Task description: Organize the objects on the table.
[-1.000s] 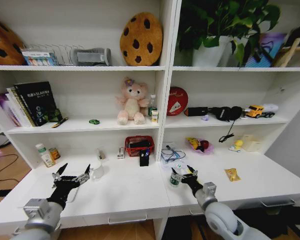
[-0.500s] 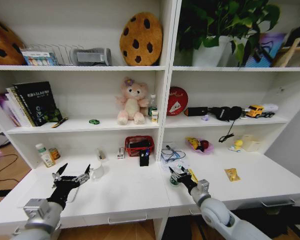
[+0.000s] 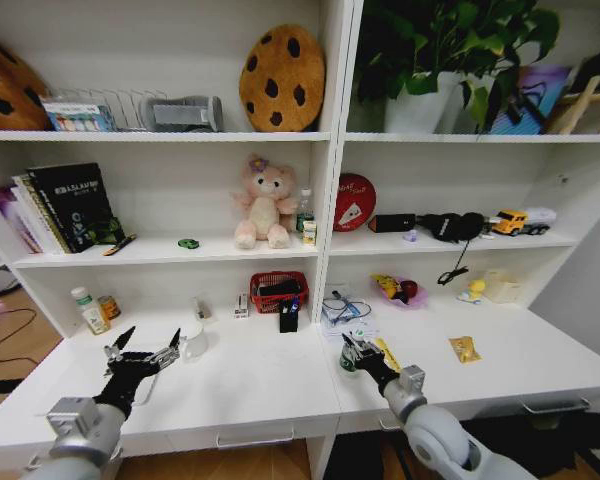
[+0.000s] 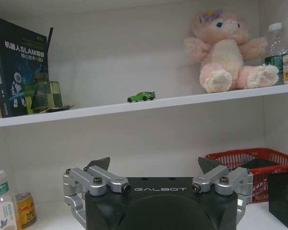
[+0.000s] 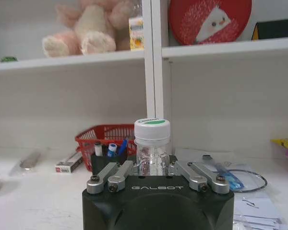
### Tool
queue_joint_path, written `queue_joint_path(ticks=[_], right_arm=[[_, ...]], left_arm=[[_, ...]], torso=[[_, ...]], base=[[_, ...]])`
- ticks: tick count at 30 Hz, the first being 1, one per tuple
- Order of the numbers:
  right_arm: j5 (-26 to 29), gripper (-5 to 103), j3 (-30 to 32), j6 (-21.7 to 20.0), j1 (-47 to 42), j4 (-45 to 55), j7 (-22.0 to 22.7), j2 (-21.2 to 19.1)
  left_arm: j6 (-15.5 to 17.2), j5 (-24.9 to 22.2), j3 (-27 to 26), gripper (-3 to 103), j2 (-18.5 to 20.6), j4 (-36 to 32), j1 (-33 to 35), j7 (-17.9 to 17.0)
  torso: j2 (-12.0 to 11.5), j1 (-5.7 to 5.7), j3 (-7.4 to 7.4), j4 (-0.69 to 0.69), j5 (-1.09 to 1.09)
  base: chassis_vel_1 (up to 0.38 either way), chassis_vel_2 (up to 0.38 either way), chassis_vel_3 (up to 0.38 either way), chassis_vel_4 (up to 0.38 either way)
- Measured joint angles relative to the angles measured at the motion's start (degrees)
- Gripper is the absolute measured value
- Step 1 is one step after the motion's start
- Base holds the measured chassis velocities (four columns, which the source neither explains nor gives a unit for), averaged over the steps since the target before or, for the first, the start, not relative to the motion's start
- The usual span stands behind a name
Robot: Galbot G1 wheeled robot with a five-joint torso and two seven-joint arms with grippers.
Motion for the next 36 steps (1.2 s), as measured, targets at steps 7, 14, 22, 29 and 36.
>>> queue_joint_path(ticks=[7,14,22,29,36], right_arm=[[-9.90,24,6.39,2.96,-23.58,8.82,0.94,3.50],[-20.52,24,5.38,10.89,-35.83,3.67,-1.39,5.37],[-25.26,24,5.79,18.47,-42.67,-7.05,-3.04,6.75],[-19.75,24,4.55,19.89,-37.16,-23.72,-6.69,7.54],[-13.79,24,1.12,16.80,-23.24,-41.43,-13.09,10.35]], left_arm=[[0.00,0.00,0.00,100,0.00,0.00,0.00,0.00],[0.00,0.00,0.00,100,0.00,0.00,0.00,0.01],[0.00,0.00,0.00,100,0.00,0.00,0.00,0.01],[0.00,0.00,0.00,100,0.00,0.00,0.00,0.01],[-0.01,0.00,0.00,100,0.00,0.00,0.00,0.00]], torso=[[0.01,-0.02,-0.01,-0.04,0.01],[0.00,-0.02,-0.01,-0.02,0.02],[0.01,-0.02,0.00,-0.02,0.01],[0.00,-0.01,0.00,-0.03,0.03],[-0.01,0.00,0.01,-0.02,0.03]], base=[[0.000,0.000,0.000,0.000],[0.000,0.000,0.000,0.000],[0.000,0.000,0.000,0.000],[0.000,0.000,0.000,0.000],[0.000,0.000,0.000,0.000]])
